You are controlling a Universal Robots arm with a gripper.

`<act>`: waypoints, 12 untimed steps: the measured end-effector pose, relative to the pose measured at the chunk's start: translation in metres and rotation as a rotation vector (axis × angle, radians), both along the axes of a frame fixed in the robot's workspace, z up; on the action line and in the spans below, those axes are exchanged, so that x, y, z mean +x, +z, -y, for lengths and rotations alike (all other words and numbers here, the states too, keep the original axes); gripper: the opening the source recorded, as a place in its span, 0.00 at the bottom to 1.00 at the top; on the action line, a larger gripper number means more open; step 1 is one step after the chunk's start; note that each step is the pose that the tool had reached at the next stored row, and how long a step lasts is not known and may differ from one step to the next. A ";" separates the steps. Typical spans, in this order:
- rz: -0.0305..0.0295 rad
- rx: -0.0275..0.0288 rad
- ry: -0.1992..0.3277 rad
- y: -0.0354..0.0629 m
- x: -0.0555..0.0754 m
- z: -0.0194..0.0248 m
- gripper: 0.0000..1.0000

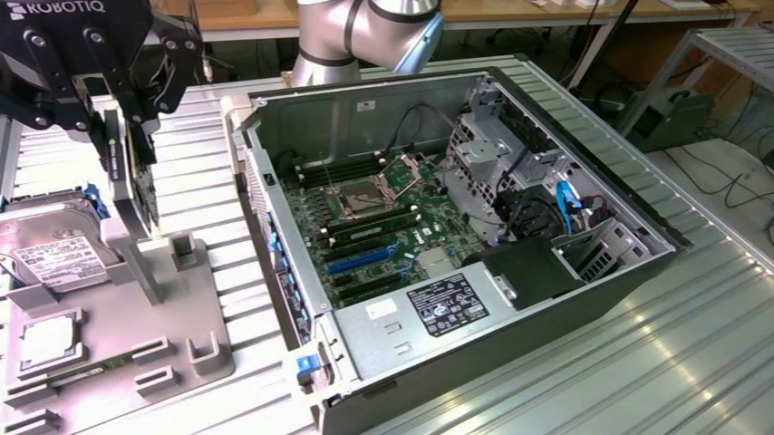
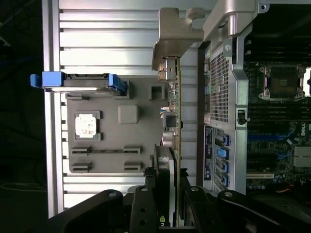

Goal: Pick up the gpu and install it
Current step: 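Pick up the gpu and move the gpu toward the slot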

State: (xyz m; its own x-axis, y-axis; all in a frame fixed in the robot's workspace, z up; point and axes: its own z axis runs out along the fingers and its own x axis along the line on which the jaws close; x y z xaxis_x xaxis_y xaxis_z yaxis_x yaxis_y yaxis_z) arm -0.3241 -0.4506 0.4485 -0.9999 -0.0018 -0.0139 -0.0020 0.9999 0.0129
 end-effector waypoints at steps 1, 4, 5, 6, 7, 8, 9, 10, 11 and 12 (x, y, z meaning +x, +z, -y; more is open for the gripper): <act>-0.0001 -0.0001 0.000 0.0018 0.000 0.0000 0.28; 0.0000 0.0000 0.000 0.0043 0.000 0.0000 0.28; 0.0000 0.0000 0.000 0.0052 0.000 0.0000 0.28; -0.0001 -0.0001 0.000 0.0057 0.000 0.0000 0.28; 0.0000 0.0000 0.000 0.0056 0.000 0.0000 0.28; 0.0000 -0.0001 0.000 0.0057 0.000 0.0000 0.28; 0.0001 -0.0001 0.000 0.0056 0.000 0.0000 0.28; 0.0000 -0.0001 0.000 0.0057 0.000 0.0000 0.28; 0.0000 -0.0005 0.000 0.0057 0.000 0.0000 0.28; 0.0001 -0.0010 0.000 0.0057 0.000 0.0000 0.28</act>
State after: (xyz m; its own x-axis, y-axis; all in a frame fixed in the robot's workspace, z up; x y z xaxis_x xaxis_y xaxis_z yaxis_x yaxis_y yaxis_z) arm -0.3238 -0.4506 0.4542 -0.9999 -0.0021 -0.0140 -0.0022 0.9999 0.0119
